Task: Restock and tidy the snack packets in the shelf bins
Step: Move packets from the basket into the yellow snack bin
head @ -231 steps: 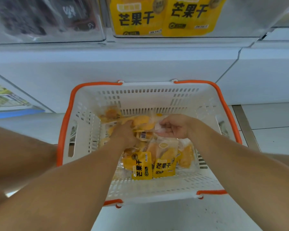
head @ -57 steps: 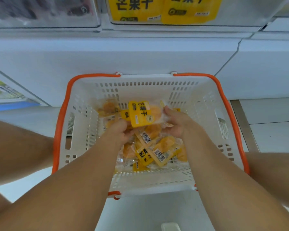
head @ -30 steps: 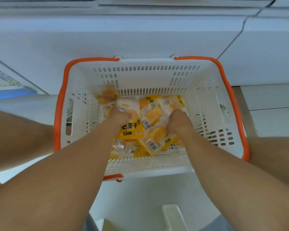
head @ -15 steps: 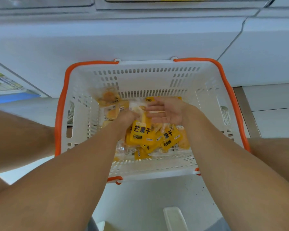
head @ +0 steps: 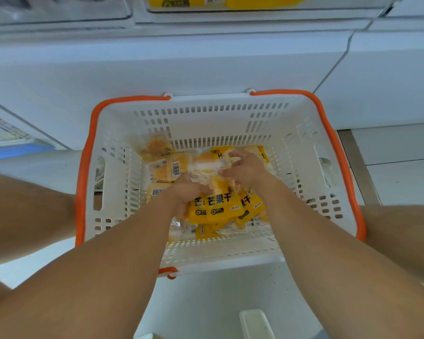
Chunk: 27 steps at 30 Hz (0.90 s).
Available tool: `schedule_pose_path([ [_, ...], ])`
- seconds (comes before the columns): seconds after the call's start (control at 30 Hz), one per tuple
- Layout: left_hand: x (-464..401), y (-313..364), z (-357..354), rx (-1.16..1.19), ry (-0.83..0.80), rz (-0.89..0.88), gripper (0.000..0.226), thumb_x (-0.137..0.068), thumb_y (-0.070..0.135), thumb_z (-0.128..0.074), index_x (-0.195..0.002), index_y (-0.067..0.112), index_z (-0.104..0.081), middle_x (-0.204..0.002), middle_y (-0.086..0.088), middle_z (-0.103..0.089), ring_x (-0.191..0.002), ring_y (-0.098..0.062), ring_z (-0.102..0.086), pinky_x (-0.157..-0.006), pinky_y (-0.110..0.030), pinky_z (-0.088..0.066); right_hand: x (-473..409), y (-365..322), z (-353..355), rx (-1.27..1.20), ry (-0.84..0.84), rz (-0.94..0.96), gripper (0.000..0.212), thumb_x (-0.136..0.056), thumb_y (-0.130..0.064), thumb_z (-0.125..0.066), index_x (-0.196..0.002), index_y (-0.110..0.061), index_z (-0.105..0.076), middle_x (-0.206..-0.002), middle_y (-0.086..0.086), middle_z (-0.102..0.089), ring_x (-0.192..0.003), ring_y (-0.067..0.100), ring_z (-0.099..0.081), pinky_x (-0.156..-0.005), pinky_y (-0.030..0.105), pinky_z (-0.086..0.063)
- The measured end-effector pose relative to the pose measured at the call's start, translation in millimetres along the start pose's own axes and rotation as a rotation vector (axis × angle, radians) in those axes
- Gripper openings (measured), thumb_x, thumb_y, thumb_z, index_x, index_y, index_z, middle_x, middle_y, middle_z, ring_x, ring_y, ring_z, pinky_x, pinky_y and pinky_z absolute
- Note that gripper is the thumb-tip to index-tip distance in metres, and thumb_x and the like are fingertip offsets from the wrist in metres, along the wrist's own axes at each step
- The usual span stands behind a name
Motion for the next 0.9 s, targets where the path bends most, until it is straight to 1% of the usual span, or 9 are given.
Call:
schedule_pose_path([
  [0.07,5,0,-6,0.085,-0.032,0.015,0.063,-0.078,-0.006,-0.076,-0.121,0.017,-0.035,-0.116,-0.020,-0.065,-0.096,-0.036,-0.070,-0.068,-0.050,-0.060,3,8,-6,0.070,-0.011,-0.032,0.092,-0.073,-0.042,-0.087,-0.149,-0.022,-0.040,-0.140,0.004,-0.050,-0.126,0.025,-0.054,-0.106,0.046,-0.047],
  [0.13,7,2,-13,0.127,-0.096,0.032,0.044,-0.087,-0.002,-0.067,-0.124,0.007,-0.045,-0.109,-0.022,-0.069,-0.091,-0.036,-0.072,-0.068,-0.051,-0.059,6,19,-17,-0.079,-0.087,-0.122,0.103,-0.071,-0.051,-0.084,-0.154,-0.021,-0.030,-0.148,0.006,-0.046,-0.127,0.028,-0.055,-0.106,0.050,-0.048],
  [0.23,14,11,-20,0.133,-0.150,0.070,0.041,-0.087,0.019,-0.057,-0.125,0.005,-0.055,-0.107,-0.018,-0.069,-0.085,-0.034,-0.070,-0.068,-0.046,-0.059,12,18,-35,-0.467,-0.219,-0.209,0.078,-0.094,-0.026,-0.070,-0.155,-0.012,-0.023,-0.115,0.013,-0.065,-0.098,0.029,-0.070,-0.091,0.051,-0.057],
  [0.3,14,24,-21,0.124,-0.158,0.005,0.049,-0.081,0.026,-0.065,-0.124,0.006,-0.055,-0.105,-0.015,-0.069,-0.082,-0.031,-0.070,-0.066,-0.042,-0.058,13,9,-32,-0.558,-0.219,-0.181,0.066,-0.096,-0.011,-0.065,-0.152,-0.011,-0.029,-0.104,0.013,-0.068,-0.095,0.031,-0.071,-0.084,0.050,-0.059],
  [0.4,17,49,-29,-0.043,-0.214,-0.182,0.082,-0.059,0.012,-0.093,-0.130,0.014,-0.054,-0.114,-0.009,-0.072,-0.105,-0.029,-0.070,-0.084,-0.045,-0.058,11,-6,-12,-0.630,-0.216,-0.110,0.057,-0.086,0.005,-0.072,-0.137,-0.008,-0.053,-0.117,0.015,-0.071,-0.104,0.031,-0.070,-0.071,0.040,-0.061],
  [0.5,28,68,-41,-0.169,-0.257,-0.298,0.055,-0.067,-0.003,-0.087,-0.103,0.030,-0.062,-0.094,0.017,-0.074,-0.095,-0.001,-0.069,-0.081,-0.025,-0.055,19,-18,18,-0.549,-0.223,-0.060,0.054,-0.074,0.009,-0.080,-0.124,-0.005,-0.066,-0.112,0.014,-0.074,-0.105,0.032,-0.070,-0.076,0.041,-0.060],
  [0.63,52,94,-66,-0.277,-0.305,-0.443,0.064,-0.063,0.007,-0.092,-0.115,0.025,-0.062,-0.113,0.002,-0.073,-0.109,-0.017,-0.067,-0.100,-0.042,-0.051,44,-42,61,-0.373,-0.210,0.058,0.052,-0.069,0.006,-0.084,-0.117,-0.009,-0.070,-0.102,0.008,-0.076,-0.082,0.020,-0.074,-0.073,0.041,-0.060],
  [0.73,76,122,-77,-0.252,-0.237,-0.533,0.065,-0.065,0.008,-0.091,-0.120,0.024,-0.060,-0.110,0.001,-0.074,-0.101,-0.019,-0.071,-0.093,-0.048,-0.055,69,-70,95,-0.411,-0.189,0.192,0.054,-0.071,0.006,-0.082,-0.121,-0.009,-0.068,-0.112,0.011,-0.075,-0.103,0.030,-0.072,-0.090,0.051,-0.058],
  [0.9,125,160,-101,-0.371,-0.197,-0.664,0.051,-0.066,0.022,-0.092,-0.111,0.024,-0.068,-0.098,0.002,-0.076,-0.087,-0.019,-0.074,-0.074,-0.041,-0.061,117,-120,151,-0.541,-0.083,0.407,0.060,-0.069,0.003,-0.080,-0.126,-0.005,-0.064,-0.117,0.018,-0.072,-0.104,0.036,-0.070,-0.091,0.054,-0.054],
])
Point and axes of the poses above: each hand's wrist, its own x-axis away from the middle knuckle, its own z-axis out of the back of the hand, y = z × x, the point moved 7 cm from there along -x, towards the middle knuckle
